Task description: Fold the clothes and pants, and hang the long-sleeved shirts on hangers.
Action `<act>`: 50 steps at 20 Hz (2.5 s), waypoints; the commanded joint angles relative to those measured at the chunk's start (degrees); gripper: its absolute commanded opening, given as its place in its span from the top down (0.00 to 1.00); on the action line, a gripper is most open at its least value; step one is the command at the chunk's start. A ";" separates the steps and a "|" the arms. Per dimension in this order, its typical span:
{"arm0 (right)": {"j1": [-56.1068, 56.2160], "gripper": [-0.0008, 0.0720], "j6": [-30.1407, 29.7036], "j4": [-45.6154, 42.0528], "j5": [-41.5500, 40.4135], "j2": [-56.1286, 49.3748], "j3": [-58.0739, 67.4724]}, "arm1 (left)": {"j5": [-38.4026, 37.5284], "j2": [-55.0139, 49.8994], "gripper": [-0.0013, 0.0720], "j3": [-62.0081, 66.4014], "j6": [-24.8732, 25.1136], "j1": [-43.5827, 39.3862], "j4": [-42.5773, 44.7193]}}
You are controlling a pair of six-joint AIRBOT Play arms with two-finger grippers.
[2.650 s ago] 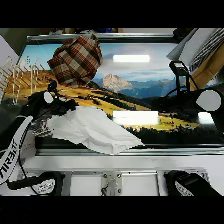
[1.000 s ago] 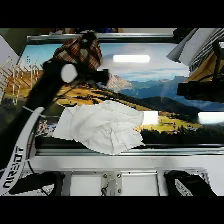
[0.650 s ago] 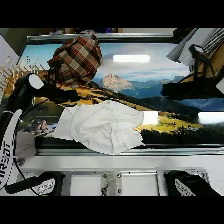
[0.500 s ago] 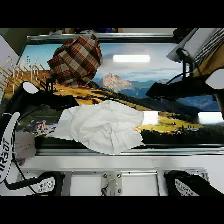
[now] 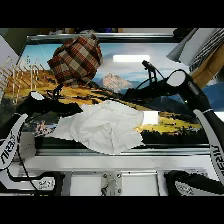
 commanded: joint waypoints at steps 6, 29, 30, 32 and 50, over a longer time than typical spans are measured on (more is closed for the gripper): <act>15.06 0.21 16.11 -30.08 -1.79 -10.10 14.99 | -0.79 -0.57 0.96 1.14 0.42 -1.95 -0.04; 22.23 0.97 26.12 -43.21 14.58 -24.85 30.23 | -3.23 15.32 0.96 -2.19 2.78 -7.19 5.22; 23.04 0.97 24.11 -43.23 16.37 -22.27 29.27 | -3.39 18.97 0.96 -5.01 2.45 -7.34 5.95; 25.75 0.97 23.50 -43.95 18.51 -15.96 24.20 | -5.03 26.16 0.96 -11.52 1.88 -9.16 5.97; 36.92 0.97 38.77 -44.54 14.58 3.56 -0.20 | 10.32 34.42 0.32 -20.74 -45.97 -39.60 25.62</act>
